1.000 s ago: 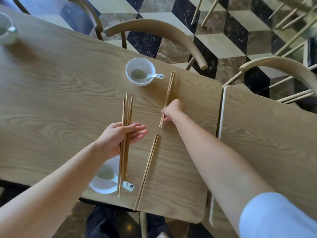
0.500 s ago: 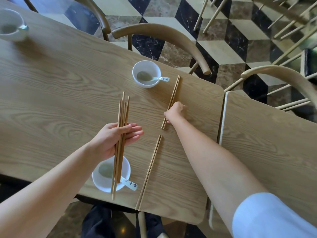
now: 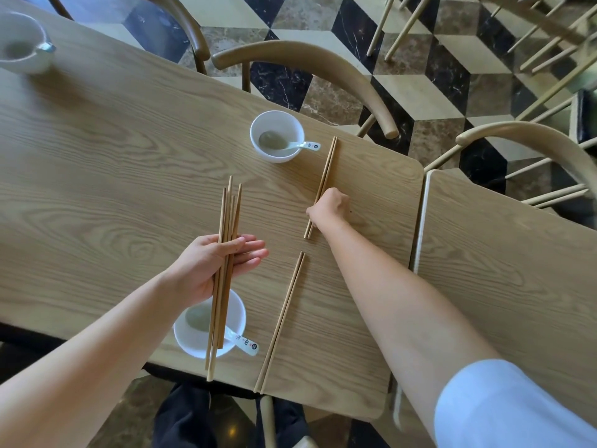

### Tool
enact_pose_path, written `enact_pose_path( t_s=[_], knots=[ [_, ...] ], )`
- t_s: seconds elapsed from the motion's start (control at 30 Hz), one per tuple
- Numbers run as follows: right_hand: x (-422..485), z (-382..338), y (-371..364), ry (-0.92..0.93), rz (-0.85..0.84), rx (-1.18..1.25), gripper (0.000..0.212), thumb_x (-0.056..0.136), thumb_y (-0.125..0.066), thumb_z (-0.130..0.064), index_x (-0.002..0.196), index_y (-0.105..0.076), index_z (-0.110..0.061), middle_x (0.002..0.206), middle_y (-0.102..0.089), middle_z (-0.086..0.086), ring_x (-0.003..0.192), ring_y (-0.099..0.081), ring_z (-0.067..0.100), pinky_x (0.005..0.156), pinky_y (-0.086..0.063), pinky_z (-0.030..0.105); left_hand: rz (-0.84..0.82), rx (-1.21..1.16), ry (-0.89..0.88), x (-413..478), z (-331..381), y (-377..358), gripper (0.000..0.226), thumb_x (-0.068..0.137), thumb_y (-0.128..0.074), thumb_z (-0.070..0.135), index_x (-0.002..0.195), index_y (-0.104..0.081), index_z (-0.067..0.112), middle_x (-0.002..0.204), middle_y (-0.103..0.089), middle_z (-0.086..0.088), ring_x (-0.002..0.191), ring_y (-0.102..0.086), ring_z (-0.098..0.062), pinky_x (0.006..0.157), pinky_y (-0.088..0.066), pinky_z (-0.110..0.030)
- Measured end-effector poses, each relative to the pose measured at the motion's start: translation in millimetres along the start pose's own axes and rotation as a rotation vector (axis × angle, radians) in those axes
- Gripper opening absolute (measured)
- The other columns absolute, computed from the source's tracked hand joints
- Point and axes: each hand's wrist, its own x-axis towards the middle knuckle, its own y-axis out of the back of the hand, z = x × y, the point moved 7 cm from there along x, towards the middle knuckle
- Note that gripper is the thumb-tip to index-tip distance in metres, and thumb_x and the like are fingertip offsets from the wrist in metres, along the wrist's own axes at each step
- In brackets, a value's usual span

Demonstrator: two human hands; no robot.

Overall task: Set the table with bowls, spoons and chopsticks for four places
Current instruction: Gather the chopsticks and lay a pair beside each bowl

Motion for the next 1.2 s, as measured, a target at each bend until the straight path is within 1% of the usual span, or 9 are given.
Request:
enact_pose_path(
  t_s=[0.07,0.17,0.33,0.6,0.73,0.9,1.07,1.2],
  knots=[
    [0.5,0.9,-2.1,-0.021,-0.004,0.037,0.011,0.079,-0.072,-0.005,0.088,-0.066,-0.005,0.096,-0.072,0.016,0.086,-0.073,0.031,0.076,-0.062,0.042,0.007,-0.002,0.002,-0.6,-0.1,1.7,0.022,0.099,-0.054,0.000,0.116,-0.060,-0.012,0.111,-0.074,-0.024,0.101,-0.075,-0.033,0.068,-0.062,-0.029],
    [1.2,0.9,-3.5,-0.030,0.004,0.059,0.013,0.079,-0.071,-0.003,0.092,-0.067,-0.003,0.098,-0.071,0.016,0.085,-0.073,0.033,0.075,-0.062,0.044,0.014,-0.004,0.004,-0.9,0.1,4.5,0.022,0.098,-0.055,0.000,0.116,-0.060,-0.012,0.111,-0.074,-0.024,0.101,-0.075,-0.033,0.067,-0.062,-0.029],
    [3.0,1.0,-3.5,-0.036,0.015,0.070,0.016,0.080,-0.069,-0.003,0.095,-0.069,-0.002,0.099,-0.071,0.016,0.085,-0.073,0.034,0.074,-0.062,0.044,0.019,-0.005,0.010,-1.4,-1.5,7.4,0.022,0.098,-0.055,0.000,0.116,-0.060,-0.012,0.111,-0.074,-0.024,0.100,-0.075,-0.033,0.068,-0.063,-0.030],
    [7.0,-0.6,-2.5,-0.069,0.020,0.099,0.015,0.078,-0.070,-0.001,0.093,-0.070,-0.001,0.098,-0.072,0.016,0.083,-0.074,0.033,0.073,-0.063,0.044,0.023,-0.001,0.016,-1.7,-5.8,12.1,0.022,0.098,-0.054,-0.001,0.116,-0.060,-0.012,0.111,-0.074,-0.024,0.099,-0.075,-0.033,0.066,-0.062,-0.029],
    [9.2,-2.2,-1.9,-0.076,0.023,0.096,0.016,0.079,-0.069,0.000,0.095,-0.070,0.001,0.098,-0.072,0.017,0.084,-0.074,0.033,0.073,-0.062,0.044,0.019,0.002,0.019,-1.0,-7.2,16.5,0.023,0.098,-0.055,0.000,0.116,-0.061,-0.011,0.112,-0.074,-0.024,0.100,-0.075,-0.033,0.067,-0.063,-0.029],
    [13.6,-6.2,1.4,-0.070,0.055,0.082,0.020,0.083,-0.061,0.002,0.100,-0.070,0.002,0.101,-0.072,0.017,0.086,-0.074,0.032,0.075,-0.062,0.043,0.028,0.006,0.018,1.8,-7.9,22.8,0.022,0.097,-0.056,0.000,0.115,-0.061,-0.011,0.113,-0.074,-0.024,0.102,-0.074,-0.034,0.069,-0.063,-0.031],
    [10.9,-5.5,2.3,-0.069,0.053,0.097,0.018,0.079,-0.065,0.000,0.097,-0.070,0.001,0.098,-0.072,0.016,0.083,-0.074,0.032,0.072,-0.063,0.043,0.033,-0.002,0.024,0.4,-10.4,26.2,0.023,0.096,-0.056,0.000,0.116,-0.061,-0.011,0.113,-0.074,-0.024,0.102,-0.074,-0.034,0.068,-0.063,-0.030],
    [8.7,-7.3,4.7,-0.066,0.040,0.108,0.020,0.079,-0.066,-0.002,0.097,-0.071,0.000,0.099,-0.073,0.016,0.085,-0.074,0.032,0.074,-0.063,0.042,0.029,0.006,0.020,-2.6,-12.1,27.3,0.022,0.097,-0.055,-0.001,0.115,-0.062,-0.011,0.112,-0.074,-0.024,0.100,-0.075,-0.034,0.067,-0.063,-0.029]
  ],
)
